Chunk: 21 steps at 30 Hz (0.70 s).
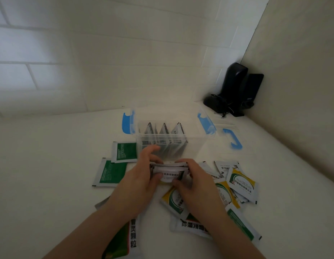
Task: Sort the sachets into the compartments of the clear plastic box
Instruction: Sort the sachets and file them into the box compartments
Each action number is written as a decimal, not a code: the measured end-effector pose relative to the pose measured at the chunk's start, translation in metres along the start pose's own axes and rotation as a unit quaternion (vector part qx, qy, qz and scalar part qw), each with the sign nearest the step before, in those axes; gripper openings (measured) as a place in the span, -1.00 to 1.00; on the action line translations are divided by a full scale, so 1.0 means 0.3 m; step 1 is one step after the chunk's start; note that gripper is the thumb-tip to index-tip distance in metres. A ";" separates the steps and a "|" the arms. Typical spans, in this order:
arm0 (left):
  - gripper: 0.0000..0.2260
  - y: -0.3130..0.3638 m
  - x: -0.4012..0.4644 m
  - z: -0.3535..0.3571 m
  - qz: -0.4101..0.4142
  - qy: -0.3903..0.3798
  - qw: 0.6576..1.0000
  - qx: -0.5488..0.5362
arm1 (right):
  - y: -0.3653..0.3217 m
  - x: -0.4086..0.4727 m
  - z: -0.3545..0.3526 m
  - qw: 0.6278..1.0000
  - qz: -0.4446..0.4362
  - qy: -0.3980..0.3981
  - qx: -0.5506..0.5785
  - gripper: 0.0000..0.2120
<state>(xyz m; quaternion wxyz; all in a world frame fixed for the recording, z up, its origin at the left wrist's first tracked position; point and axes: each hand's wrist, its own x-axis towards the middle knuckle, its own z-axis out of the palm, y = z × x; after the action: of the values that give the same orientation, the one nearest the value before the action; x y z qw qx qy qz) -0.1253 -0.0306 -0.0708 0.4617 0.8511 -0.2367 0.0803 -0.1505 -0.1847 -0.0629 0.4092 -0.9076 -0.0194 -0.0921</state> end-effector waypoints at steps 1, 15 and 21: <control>-0.53 -0.005 0.000 0.000 -0.020 -0.005 1.000 0.000 | 0.005 0.000 -0.001 1.000 0.003 -0.007 0.009 -0.69; -0.88 0.024 0.008 -0.038 0.077 0.023 0.992 0.101 | -0.030 -0.023 -0.030 0.989 -0.123 0.069 -0.049 -0.72; -0.92 0.229 0.237 -0.153 0.132 -0.012 0.988 0.082 | -0.161 0.014 -0.203 0.983 -0.131 0.111 -0.060 -0.94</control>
<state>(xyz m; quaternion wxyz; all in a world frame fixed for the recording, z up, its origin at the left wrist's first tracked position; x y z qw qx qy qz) -0.0922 -0.0478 0.0314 0.3725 0.8483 -0.3453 0.1495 -0.1610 -0.1983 0.0131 0.3379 -0.9043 -0.0873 -0.2458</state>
